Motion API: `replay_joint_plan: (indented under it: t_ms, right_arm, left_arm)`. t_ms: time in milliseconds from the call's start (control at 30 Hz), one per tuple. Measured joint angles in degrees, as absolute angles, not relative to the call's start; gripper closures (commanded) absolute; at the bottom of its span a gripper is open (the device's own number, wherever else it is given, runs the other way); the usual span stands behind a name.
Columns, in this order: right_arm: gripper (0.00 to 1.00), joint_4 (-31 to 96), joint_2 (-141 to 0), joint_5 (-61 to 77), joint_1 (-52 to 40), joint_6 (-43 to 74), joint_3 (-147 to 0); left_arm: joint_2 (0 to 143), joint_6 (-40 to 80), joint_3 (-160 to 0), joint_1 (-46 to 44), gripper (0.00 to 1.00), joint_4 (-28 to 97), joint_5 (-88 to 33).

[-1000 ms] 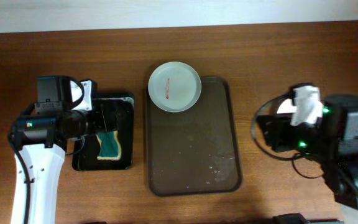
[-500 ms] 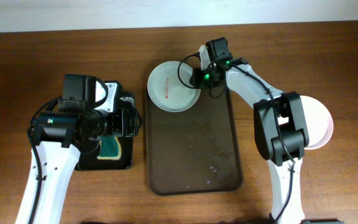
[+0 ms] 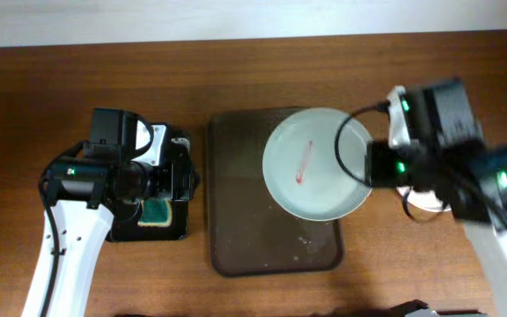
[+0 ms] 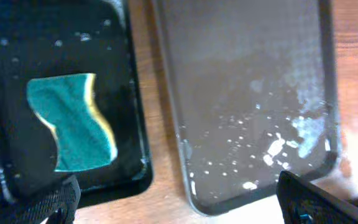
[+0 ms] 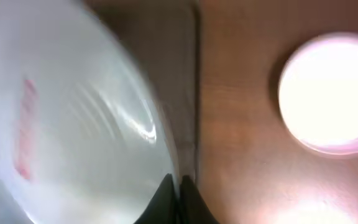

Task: Clean dirty plates on tray and stack at the side
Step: 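Grip the last plate at the tray back and pull it forward with the right gripper, then pick up the green sponge with the left gripper and bring it over the plate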

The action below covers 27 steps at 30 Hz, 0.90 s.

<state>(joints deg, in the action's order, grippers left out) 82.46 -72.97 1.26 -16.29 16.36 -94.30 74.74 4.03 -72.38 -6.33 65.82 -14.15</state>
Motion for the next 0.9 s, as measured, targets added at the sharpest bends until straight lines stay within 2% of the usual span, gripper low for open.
replay_joint_plan:
  t_ms: [67, 100, 167, 267, 300, 333, 400, 500, 533, 600, 633, 667, 700, 733, 800, 867, 900]
  right_arm:
    - [0.96, 72.6, -66.0, 2.3, -16.3, 17.1, -76.6]
    - [0.96, 60.2, -65.5, 5.5, -16.3, 17.8, -63.8]
    - [0.96, 45.7, -71.1, 11.0, -16.4, 16.0, -50.0]
    - [0.96, 41.7, -82.9, 14.4, -19.0, 10.1, -49.4]
    - [0.69, 40.2, -87.0, 14.8, -20.4, 9.1, -49.4]
    - [0.62, 38.8, -89.3, 15.1, -21.1, 8.4, -49.4]
    - [0.62, 39.6, -89.5, 15.1, -21.0, 6.9, -50.6]
    - [0.62, 50.8, -85.3, 15.1, -20.4, 5.5, -60.9]
    - [0.62, 53.7, -80.5, 15.1, -20.4, 5.4, -65.8]
    - [0.62, 57.6, -74.7, 15.1, -20.4, 6.0, -68.7]
    - [0.62, 60.1, -71.9, 15.1, -20.4, 6.2, -68.7]
    - [0.63, 62.0, -70.6, 15.1, -20.4, 6.2, -68.7]
    - [0.63, 63.3, -70.3, 15.1, -20.4, 6.3, -68.8]
    - [0.63, 64.0, -70.3, 15.1, -20.4, 6.3, -68.8]
    - [0.63, 64.3, -70.3, 15.1, -20.4, 6.3, -68.8]
    - [0.63, 64.6, -70.3, 15.2, -20.4, 6.3, -68.8]
    - [0.63, 64.7, -70.3, 15.2, -20.4, 6.3, -68.8]
  left_arm:
    - [74.8, 4.0, -72.4, -6.3, 0.01, 66.8, -11.8]
    - [74.8, 4.0, -72.5, -6.3, 0.01, 66.5, -11.2]
    - [74.8, 4.0, -72.5, -6.3, 0.01, 66.4, -10.6]
    - [74.8, 4.0, -72.5, -6.3, 0.01, 66.5, -10.4]
    - [74.8, 4.0, -72.5, -6.3, 0.01, 66.5, -10.4]
    - [74.8, 4.0, -72.5, -6.3, 0.01, 66.6, -10.4]
    - [74.8, 4.0, -72.5, -6.3, 0.01, 66.6, -10.0]
    - [74.8, 4.4, -71.4, -6.3, 0.00, 66.2, -6.5]
    - [74.8, 7.2, -68.5, -6.4, 0.02, 64.7, -1.5]
    - [75.0, 12.2, -61.9, -6.3, 0.16, 58.8, 5.1]
    - [75.5, 14.2, -57.5, -6.3, 0.41, 53.8, 6.9]
    - [76.7, 15.1, -53.8, -6.3, 0.51, 49.4, 7.7]
    - [81.3, 16.1, -49.6, -6.3, 0.69, 43.7, 7.9]
    - [86.5, 16.6, -48.3, -6.3, 0.99, 40.8, 7.0]
    - [94.6, 16.9, -49.5, -6.2, 1.00, 37.6, 6.3]
    - [95.4, 17.0, -50.3, -6.1, 1.00, 38.1, 6.0]
    - [95.3, 17.0, -50.6, -6.1, 0.62, 39.1, 5.8]
